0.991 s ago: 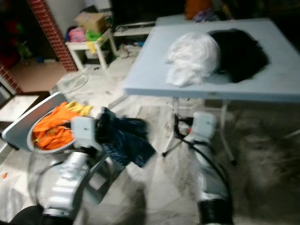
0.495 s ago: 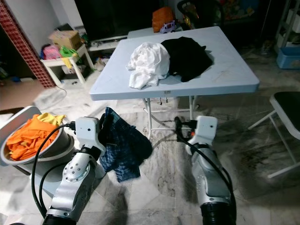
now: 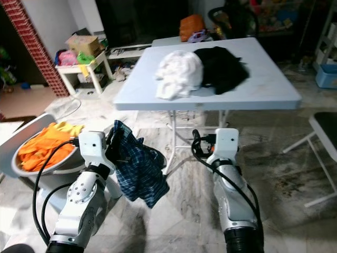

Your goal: Hang hanger

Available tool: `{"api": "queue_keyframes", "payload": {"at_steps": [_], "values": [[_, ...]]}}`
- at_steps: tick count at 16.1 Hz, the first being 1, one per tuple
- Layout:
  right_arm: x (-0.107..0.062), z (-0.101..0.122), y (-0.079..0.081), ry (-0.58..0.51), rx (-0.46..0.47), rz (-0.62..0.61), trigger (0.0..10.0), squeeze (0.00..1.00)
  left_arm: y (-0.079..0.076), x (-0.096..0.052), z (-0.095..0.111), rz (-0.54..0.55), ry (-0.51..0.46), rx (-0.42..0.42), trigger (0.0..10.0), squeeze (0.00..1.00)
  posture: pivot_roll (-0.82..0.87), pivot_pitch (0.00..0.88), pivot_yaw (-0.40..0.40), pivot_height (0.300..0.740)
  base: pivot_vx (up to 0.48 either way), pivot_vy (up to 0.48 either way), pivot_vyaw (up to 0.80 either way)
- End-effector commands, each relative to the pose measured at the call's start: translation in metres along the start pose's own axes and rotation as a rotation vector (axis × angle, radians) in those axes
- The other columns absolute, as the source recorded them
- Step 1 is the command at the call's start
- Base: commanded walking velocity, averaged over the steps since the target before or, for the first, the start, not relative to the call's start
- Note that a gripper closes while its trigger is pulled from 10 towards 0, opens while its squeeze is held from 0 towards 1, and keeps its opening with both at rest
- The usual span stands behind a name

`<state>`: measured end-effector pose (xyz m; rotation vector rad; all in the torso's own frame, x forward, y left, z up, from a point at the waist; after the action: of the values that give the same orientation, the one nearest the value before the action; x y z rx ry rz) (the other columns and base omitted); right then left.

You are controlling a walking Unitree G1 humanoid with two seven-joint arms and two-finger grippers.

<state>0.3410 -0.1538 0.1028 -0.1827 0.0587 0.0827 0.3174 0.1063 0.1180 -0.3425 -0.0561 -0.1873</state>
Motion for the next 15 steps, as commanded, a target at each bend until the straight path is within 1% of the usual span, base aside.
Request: {"api": "queue_keyframes", "payload": {"at_steps": [1,3,5,6,8,10,11,13,14,15], "values": [[0.001,0.005,0.009,-0.012,0.001,0.039,10.0,0.00,0.001,0.002,0.003,0.005,-0.006,-0.002,10.0,0.00,-0.13,0.000,0.140,0.740,0.000,0.420,0.00],[0.002,0.006,0.005,-0.018,0.006,0.026,10.0,0.00,0.000,0.003,0.002,0.001,-0.005,-0.001,10.0,0.00,-0.13,0.000,0.133,0.740,0.000,0.420,0.00],[0.001,0.008,-0.005,-0.028,-0.004,0.004,10.0,0.00,0.001,0.002,0.005,0.002,-0.017,0.000,10.0,0.00,-0.15,0.000,0.127,0.740,0.244,0.414,0.00],[0.000,0.008,-0.006,-0.032,-0.001,-0.002,10.0,0.00,0.001,0.001,0.004,0.004,-0.014,-0.002,10.0,0.00,-0.15,0.000,0.132,0.740,0.247,0.412,0.00],[-0.008,0.004,-0.006,-0.026,0.012,-0.019,10.0,0.00,0.002,-0.005,-0.002,0.000,0.021,-0.012,10.0,0.00,-0.16,0.000,0.160,0.740,0.247,0.412,0.00],[-0.013,0.001,-0.005,-0.019,0.020,-0.024,10.0,0.00,0.001,-0.007,-0.003,-0.017,0.034,-0.006,10.0,0.00,-0.16,0.000,0.166,0.740,0.246,0.412,0.00],[-0.016,-0.001,-0.004,-0.016,0.028,-0.024,10.0,0.00,0.002,-0.009,-0.003,-0.027,0.046,-0.013,10.0,0.00,-0.16,0.000,0.165,0.740,0.000,0.000,0.00],[-0.018,-0.002,-0.004,-0.011,0.019,-0.015,10.0,0.00,0.009,-0.014,-0.001,-0.068,0.083,0.035,10.0,0.00,-0.15,0.000,0.162,0.740,0.000,0.000,0.00],[-0.018,-0.003,-0.005,-0.011,0.017,-0.015,10.0,0.00,0.010,-0.014,0.000,-0.071,0.088,0.040,10.0,0.00,-0.15,0.000,0.162,0.740,0.000,0.000,0.00],[-0.017,-0.001,-0.009,-0.015,0.016,-0.023,10.0,0.00,0.018,-0.015,0.001,-0.060,0.101,0.053,10.0,0.00,-0.14,0.000,0.159,0.740,0.000,0.000,0.00]]}}
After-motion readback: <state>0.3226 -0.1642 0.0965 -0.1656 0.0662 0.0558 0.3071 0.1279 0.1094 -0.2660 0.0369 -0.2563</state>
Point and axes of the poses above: a point about 5 cm out from each wrist's last joint towards the gripper, its own x axis pointing out of the wrist towards the gripper, its own z axis along the axis of the wrist's last joint, y = z × x, the point moved 3 cm from there along x, pointing out of the wrist towards the gripper, and after that the axes turned 13 degrees about -x, right-handed, at the moved point
